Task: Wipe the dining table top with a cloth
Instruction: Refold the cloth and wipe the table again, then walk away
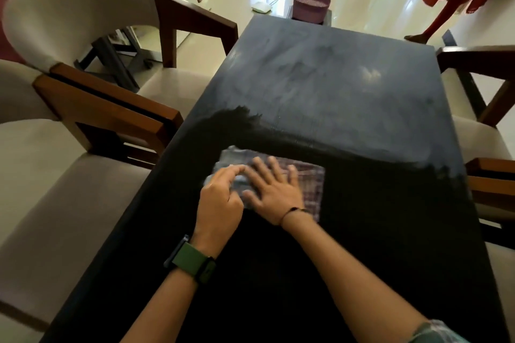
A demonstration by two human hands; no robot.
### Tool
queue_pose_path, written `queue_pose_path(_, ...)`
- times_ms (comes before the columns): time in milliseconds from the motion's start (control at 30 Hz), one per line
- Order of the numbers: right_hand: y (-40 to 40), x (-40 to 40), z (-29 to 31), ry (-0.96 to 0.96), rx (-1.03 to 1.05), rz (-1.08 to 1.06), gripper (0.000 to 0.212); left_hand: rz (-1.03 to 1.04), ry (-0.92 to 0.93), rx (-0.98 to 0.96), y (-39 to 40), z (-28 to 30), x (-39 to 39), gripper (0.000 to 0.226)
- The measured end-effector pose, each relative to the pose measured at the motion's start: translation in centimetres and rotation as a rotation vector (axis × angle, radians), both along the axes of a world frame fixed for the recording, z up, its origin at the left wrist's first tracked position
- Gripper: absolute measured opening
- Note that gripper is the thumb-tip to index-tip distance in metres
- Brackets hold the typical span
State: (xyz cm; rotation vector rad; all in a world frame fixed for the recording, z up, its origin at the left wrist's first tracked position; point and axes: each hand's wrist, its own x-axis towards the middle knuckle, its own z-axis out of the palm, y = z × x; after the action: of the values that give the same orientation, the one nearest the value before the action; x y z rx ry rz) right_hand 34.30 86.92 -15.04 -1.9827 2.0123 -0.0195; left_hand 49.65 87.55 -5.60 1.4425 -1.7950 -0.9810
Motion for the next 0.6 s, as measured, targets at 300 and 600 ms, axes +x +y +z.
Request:
queue_pose_path(300,2.3,-0.6,0.2,0.062,0.093,-0.342,0.061,-0.077,-0.019,0.029,1.3,0.1,-0.2,0.050)
queue_pose_path(600,9.4,10.8,1.8,-0.114,0.185,0.658,0.057,0.005,-0.036,0.035,1.0,-0.8,5.0,0.048)
